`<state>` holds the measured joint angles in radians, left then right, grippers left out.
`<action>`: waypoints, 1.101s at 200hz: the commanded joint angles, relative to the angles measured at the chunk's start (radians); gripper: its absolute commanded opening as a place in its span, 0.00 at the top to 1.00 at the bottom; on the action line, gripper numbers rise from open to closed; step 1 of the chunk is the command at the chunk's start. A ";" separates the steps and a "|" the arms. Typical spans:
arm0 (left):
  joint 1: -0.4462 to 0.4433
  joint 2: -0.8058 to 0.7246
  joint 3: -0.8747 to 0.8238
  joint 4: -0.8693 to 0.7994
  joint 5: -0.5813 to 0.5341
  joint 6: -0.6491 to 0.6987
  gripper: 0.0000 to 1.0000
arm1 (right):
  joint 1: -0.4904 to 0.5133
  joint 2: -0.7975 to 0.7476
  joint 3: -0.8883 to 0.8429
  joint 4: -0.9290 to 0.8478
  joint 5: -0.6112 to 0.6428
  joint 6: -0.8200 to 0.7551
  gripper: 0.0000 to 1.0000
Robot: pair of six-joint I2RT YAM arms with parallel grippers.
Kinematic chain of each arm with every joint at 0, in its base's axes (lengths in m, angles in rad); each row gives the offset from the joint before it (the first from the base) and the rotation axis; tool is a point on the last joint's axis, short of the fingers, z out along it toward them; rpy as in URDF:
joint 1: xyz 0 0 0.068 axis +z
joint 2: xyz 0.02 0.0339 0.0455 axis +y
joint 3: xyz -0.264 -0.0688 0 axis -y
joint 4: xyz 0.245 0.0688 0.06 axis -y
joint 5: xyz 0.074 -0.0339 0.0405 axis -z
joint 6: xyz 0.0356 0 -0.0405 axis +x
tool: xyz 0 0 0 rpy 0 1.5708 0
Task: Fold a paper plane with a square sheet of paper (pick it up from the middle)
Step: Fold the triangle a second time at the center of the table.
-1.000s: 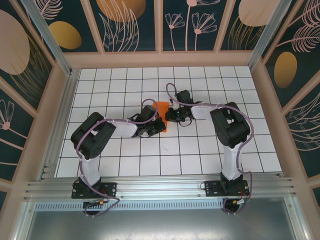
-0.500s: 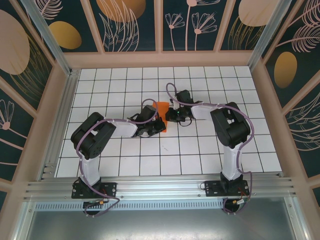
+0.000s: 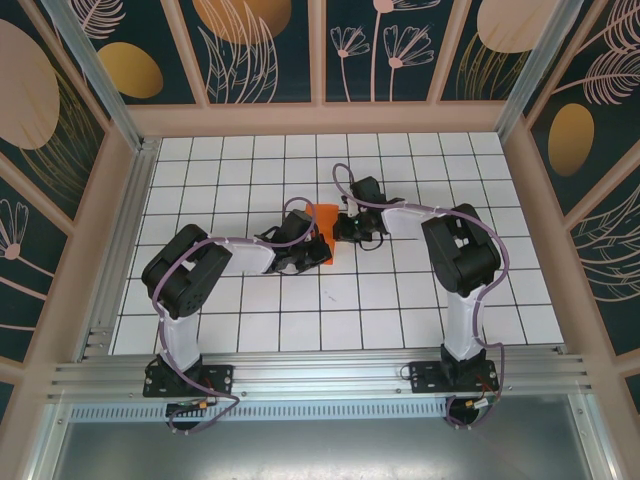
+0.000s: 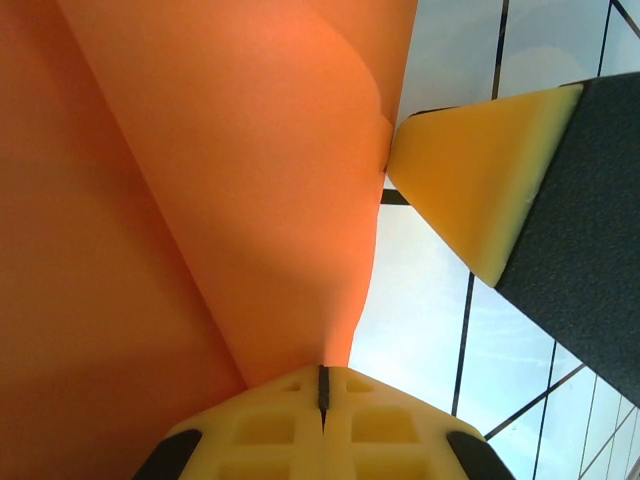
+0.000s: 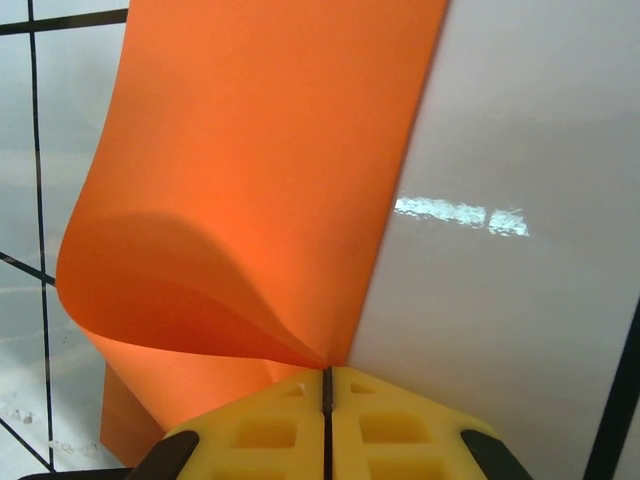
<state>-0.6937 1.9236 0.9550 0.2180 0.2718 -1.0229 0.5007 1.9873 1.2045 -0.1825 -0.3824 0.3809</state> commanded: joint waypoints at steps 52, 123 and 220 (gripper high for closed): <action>0.002 0.030 0.011 -0.086 -0.032 0.012 0.97 | 0.009 -0.111 0.004 0.011 0.017 0.033 0.92; 0.002 0.033 0.012 -0.115 -0.039 -0.012 0.98 | 0.027 -0.041 0.004 -0.008 -0.049 0.024 0.92; 0.003 0.038 0.047 -0.136 -0.037 -0.033 0.98 | 0.025 0.021 0.024 -0.029 -0.014 0.028 0.92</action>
<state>-0.6937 1.9312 0.9951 0.1482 0.2680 -1.0424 0.5236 1.9728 1.2037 -0.1841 -0.4149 0.4026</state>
